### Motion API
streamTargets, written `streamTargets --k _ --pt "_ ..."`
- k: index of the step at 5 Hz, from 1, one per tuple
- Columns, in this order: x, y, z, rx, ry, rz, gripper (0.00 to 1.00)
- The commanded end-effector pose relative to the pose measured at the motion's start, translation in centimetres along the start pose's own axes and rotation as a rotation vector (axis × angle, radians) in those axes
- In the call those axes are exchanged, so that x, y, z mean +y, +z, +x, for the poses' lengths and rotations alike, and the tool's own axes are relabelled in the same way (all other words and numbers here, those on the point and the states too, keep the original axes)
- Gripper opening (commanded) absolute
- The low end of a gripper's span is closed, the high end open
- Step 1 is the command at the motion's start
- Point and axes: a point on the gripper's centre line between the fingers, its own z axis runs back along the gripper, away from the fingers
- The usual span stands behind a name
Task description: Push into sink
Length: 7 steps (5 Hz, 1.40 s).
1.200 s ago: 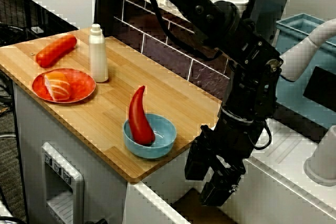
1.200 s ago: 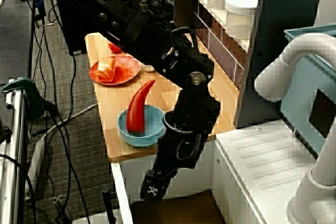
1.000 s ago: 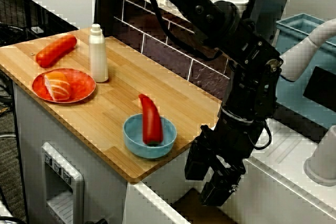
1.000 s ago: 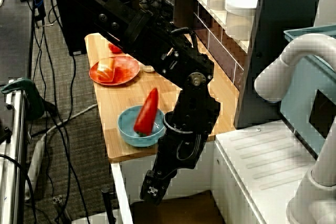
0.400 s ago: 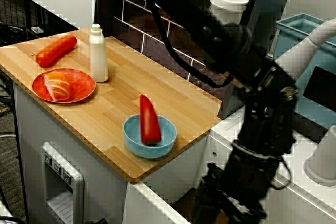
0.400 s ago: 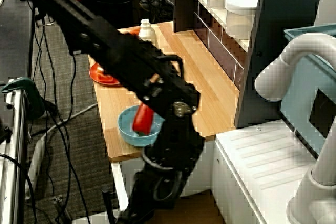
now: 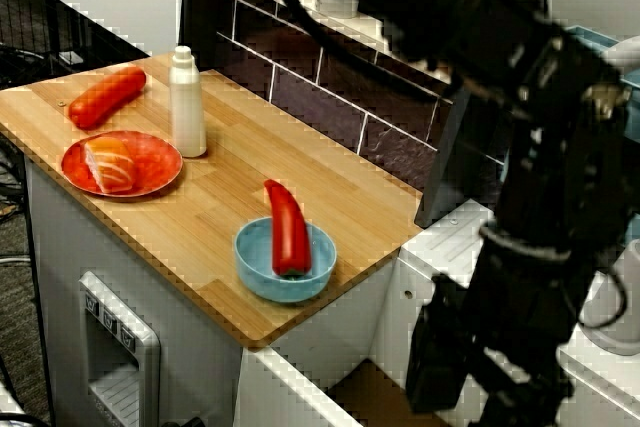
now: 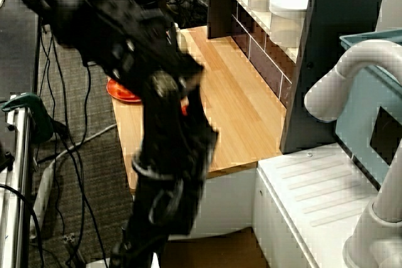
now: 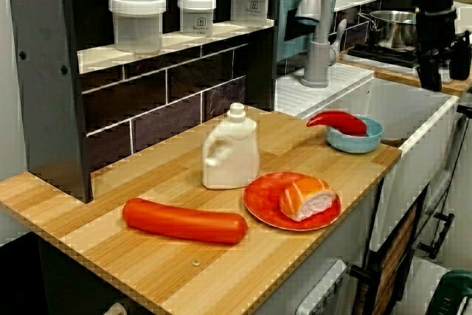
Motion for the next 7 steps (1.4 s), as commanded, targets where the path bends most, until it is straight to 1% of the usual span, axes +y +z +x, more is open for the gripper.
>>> streamTargets --k 1,2,3,4,5,6,7 --pt "2.5 10.2 -5.7 -0.360 -0.032 0.042 1.00" --pt "3.5 8.2 -5.7 -0.365 -0.014 0.099 1.00" --pt "5.2 5.6 -4.8 -0.333 0.037 0.154 1.00" --pt "7.9 2.5 -3.2 -0.291 0.127 0.169 1.00" --pt "10.9 0.9 -2.3 -0.212 0.187 0.192 1.00" --pt "13.9 1.4 -2.1 -0.179 0.222 0.214 1.00" --pt "15.5 3.0 -2.1 -0.154 0.254 0.151 1.00"
